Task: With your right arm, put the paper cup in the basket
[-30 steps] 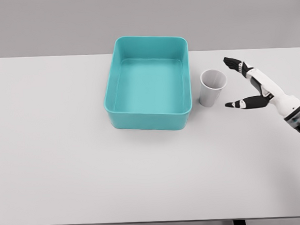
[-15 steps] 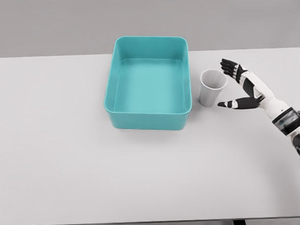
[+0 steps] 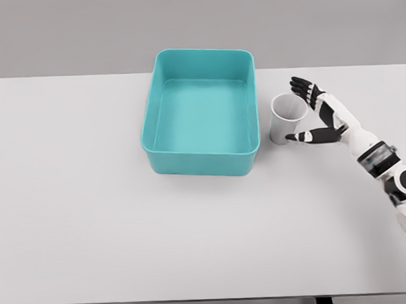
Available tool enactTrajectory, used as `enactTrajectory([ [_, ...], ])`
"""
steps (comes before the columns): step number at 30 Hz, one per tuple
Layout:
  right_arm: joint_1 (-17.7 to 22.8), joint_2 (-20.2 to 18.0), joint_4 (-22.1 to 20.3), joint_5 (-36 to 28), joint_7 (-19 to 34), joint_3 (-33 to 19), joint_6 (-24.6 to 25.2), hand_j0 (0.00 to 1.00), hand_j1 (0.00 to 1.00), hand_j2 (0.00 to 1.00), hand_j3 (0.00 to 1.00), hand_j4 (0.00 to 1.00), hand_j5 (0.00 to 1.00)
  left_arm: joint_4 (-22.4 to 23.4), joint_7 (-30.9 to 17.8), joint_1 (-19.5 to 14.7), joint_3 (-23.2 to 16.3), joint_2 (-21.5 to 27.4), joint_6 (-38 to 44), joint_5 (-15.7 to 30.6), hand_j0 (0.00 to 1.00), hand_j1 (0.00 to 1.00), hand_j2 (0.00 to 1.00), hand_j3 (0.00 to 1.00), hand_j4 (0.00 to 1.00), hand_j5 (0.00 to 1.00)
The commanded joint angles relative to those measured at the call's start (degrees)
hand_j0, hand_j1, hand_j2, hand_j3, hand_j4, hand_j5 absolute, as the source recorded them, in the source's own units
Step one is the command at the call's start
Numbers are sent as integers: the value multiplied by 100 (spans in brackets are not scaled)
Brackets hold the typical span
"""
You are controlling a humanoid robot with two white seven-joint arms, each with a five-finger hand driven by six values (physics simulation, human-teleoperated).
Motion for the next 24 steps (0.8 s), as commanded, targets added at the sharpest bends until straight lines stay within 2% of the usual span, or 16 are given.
enactTrajectory([
  [1, -9, 53, -2, -29, 0, 44, 28, 100, 100, 100, 100, 100, 100, 0, -2, 0, 0, 0, -1, 3, 100, 100, 100, 100, 100, 100],
  [15, -79, 123, -2, -29, 0, 132, 28, 99, 99, 99, 99, 99, 99, 0, -2, 0, 0, 0, -1, 3, 100, 100, 100, 100, 100, 100],
  [21, -79, 123, -2, -3, 0, 132, -7, 73, 73, 73, 73, 73, 73, 0, -2, 0, 0, 0, -1, 3, 100, 100, 100, 100, 100, 100],
  [24, -88, 105, -11, 15, 0, 123, -24, 67, 67, 67, 67, 67, 67, 0, -2, 0, 0, 0, -1, 3, 100, 100, 100, 100, 100, 100],
])
